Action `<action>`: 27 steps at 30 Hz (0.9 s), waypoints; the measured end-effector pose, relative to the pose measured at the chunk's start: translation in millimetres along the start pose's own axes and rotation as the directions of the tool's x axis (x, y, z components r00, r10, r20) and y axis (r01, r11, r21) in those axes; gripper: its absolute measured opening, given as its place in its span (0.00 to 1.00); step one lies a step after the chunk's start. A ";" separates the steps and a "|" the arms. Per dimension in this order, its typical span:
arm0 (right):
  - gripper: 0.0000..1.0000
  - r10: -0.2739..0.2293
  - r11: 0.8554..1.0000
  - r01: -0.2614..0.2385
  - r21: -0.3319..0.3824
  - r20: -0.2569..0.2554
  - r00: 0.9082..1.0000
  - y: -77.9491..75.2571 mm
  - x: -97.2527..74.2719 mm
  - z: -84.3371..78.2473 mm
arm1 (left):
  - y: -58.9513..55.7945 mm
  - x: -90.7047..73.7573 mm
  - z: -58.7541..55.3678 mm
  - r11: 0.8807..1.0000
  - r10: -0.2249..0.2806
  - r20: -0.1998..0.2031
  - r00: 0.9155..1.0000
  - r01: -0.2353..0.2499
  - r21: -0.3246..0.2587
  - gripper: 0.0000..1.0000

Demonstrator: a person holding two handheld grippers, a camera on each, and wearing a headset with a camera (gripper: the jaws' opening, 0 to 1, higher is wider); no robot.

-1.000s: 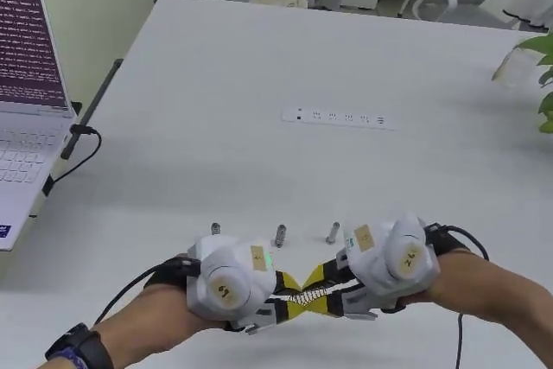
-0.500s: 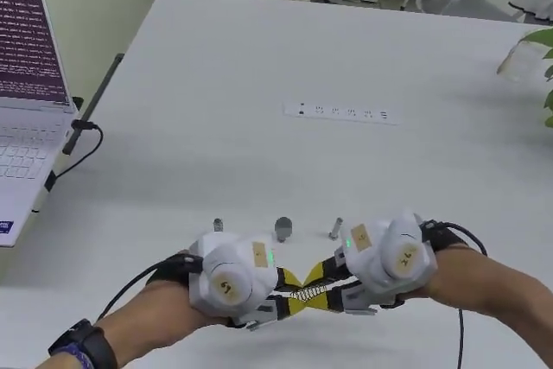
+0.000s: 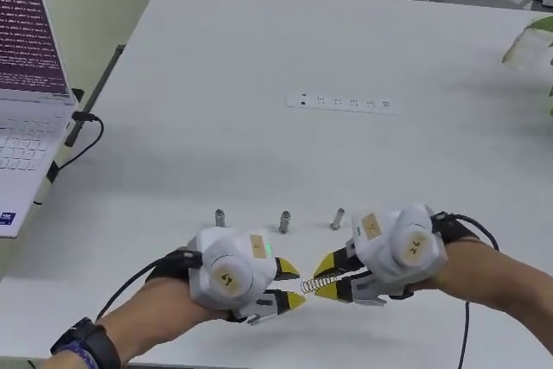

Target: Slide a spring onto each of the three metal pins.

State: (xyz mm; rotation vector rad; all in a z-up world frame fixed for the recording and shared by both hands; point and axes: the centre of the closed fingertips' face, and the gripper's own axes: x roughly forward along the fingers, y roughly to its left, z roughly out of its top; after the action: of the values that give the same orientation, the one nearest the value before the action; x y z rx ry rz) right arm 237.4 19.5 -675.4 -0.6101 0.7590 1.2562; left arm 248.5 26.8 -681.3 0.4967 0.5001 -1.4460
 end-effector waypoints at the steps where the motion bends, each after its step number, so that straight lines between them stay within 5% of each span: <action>1: 0.08 -0.005 1.000 0.005 0.003 -0.005 1.000 -1.1 -0.7 -2.5 | 1.1 -1.4 -1.5 1.000 0.004 0.001 1.000 -0.004 -0.010 0.11; 13: 0.08 -0.057 0.997 0.060 0.055 -0.050 0.997 -15.6 -12.2 -29.1 | 15.2 -22.1 -10.7 0.991 0.100 0.016 0.995 -0.098 -0.095 0.17; 27: 0.08 -0.099 0.990 0.107 0.090 -0.092 0.991 -35.1 -28.3 -49.2 | 42.4 -55.4 -25.0 0.955 0.226 0.023 0.974 -0.216 -0.202 0.23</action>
State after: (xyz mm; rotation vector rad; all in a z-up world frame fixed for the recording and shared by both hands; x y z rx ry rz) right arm 259.7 -42.8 -683.5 -0.6222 0.8440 1.0981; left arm 286.8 88.7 -667.4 0.3475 0.5282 -1.1762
